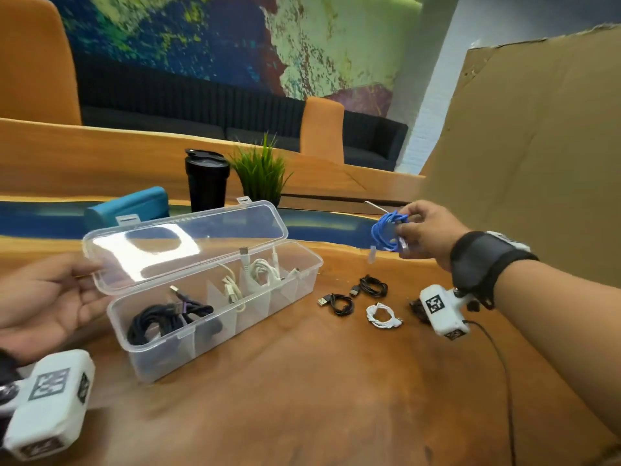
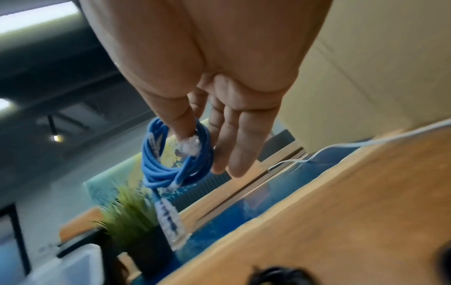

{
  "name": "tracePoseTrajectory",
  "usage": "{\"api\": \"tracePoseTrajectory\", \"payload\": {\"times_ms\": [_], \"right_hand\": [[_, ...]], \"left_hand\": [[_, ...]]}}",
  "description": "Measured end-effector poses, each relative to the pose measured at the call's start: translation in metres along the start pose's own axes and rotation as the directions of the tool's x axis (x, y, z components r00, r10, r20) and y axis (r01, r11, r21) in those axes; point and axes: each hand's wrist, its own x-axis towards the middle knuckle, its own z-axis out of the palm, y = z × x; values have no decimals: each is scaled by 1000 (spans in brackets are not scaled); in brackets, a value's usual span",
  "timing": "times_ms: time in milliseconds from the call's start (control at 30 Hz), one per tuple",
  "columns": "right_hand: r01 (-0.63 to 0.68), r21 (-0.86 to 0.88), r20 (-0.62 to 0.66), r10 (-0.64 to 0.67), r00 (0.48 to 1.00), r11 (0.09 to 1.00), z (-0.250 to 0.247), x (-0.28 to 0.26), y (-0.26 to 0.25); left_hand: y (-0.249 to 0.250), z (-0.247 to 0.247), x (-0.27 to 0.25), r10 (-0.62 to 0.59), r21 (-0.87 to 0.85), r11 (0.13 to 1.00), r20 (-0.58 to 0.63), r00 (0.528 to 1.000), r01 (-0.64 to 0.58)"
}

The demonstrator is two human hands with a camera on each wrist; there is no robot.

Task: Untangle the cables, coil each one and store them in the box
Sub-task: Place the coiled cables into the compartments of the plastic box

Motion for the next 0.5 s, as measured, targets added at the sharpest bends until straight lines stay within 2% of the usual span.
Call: {"api": "tracePoseTrajectory", "payload": {"times_ms": [67,133,233,300,433,500], "right_hand": [[-25,103,89,16,996,994,14,-8,-20],[-18,105,187,-2,982,994,31,-16,-42],[100,-38,246,-87,965,994,59,-21,-74],[206,-190,255,-154,955,960,77,-19,-90],[320,-453,355,-161,921,832,108,-9,-112],[384,-633,420,-118,900,672,124,-7,-117]], "left_hand": [[8,18,-19,-35,11,999,46,998,35],[11,26,-24,-47,9,999,69,997,47],[13,25,-28,-49,4,999,28,998,49],[14,24,-30,-65,28,998,23,998,64],[12,25,-29,-58,23,998,50,997,57],[13,26,-31,-56,17,998,65,996,55]]}}
